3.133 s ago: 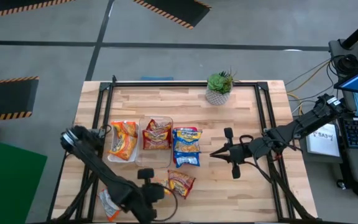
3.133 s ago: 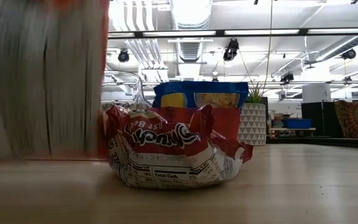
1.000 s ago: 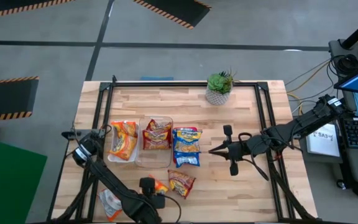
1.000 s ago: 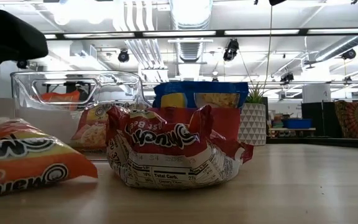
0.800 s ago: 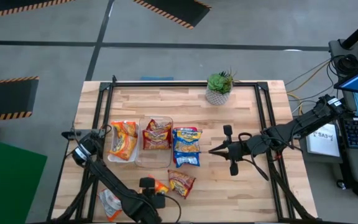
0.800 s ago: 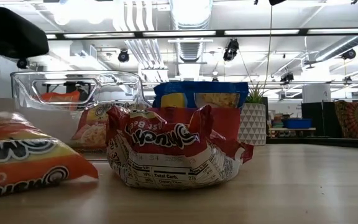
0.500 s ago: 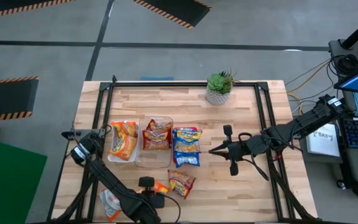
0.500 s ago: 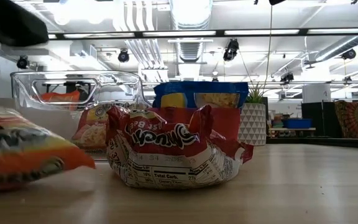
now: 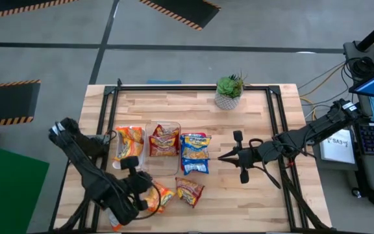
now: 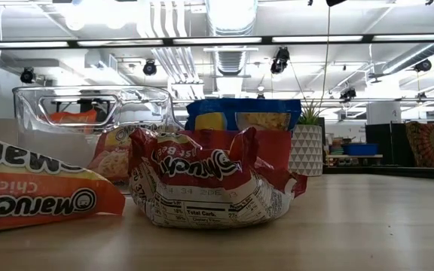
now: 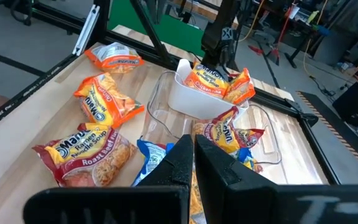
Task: Sort Maruchan noodles
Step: Put the orange noodle pack into the white bin
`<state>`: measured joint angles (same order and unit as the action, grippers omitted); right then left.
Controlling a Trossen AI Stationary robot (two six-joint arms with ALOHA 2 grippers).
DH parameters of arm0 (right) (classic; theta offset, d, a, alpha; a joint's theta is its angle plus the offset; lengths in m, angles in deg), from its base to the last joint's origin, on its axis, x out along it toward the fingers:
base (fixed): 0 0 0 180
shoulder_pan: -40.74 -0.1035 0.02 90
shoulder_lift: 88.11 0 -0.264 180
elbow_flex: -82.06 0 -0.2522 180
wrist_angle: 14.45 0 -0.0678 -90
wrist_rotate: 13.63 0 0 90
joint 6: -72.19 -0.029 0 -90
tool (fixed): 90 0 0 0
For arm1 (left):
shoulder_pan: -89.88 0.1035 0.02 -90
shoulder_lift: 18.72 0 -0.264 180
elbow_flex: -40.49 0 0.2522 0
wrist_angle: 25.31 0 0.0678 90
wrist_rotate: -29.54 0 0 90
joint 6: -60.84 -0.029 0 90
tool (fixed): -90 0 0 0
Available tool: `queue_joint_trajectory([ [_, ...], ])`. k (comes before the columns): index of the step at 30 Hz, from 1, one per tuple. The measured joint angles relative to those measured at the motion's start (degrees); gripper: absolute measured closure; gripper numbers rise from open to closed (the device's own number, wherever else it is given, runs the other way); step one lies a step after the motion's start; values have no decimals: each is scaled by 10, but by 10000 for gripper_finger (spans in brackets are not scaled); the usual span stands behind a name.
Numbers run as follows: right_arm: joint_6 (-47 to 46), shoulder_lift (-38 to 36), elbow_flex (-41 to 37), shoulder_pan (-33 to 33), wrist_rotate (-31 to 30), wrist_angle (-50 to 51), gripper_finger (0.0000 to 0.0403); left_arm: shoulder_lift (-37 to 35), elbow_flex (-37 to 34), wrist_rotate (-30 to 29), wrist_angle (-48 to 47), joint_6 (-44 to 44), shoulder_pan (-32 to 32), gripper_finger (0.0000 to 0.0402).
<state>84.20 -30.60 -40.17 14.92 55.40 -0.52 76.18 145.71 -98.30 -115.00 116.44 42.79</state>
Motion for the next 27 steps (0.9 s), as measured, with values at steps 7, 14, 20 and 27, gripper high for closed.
queue_joint_trajectory([
  [7, 0, 0, 0, 0, 0, 0, 394, 25, -1, 127, 14, -15, 5, 364],
  [14, -4, 0, -1, 0, 0, 0, 394, 79, 6, 101, 12, -23, 7, 243],
  [20, -4, 0, -1, 0, 0, 0, 394, 119, 19, 123, 17, -26, 7, 159],
  [27, -5, 0, -2, 0, 0, 1, 394, 184, 15, 189, 133, -29, 5, 115],
])
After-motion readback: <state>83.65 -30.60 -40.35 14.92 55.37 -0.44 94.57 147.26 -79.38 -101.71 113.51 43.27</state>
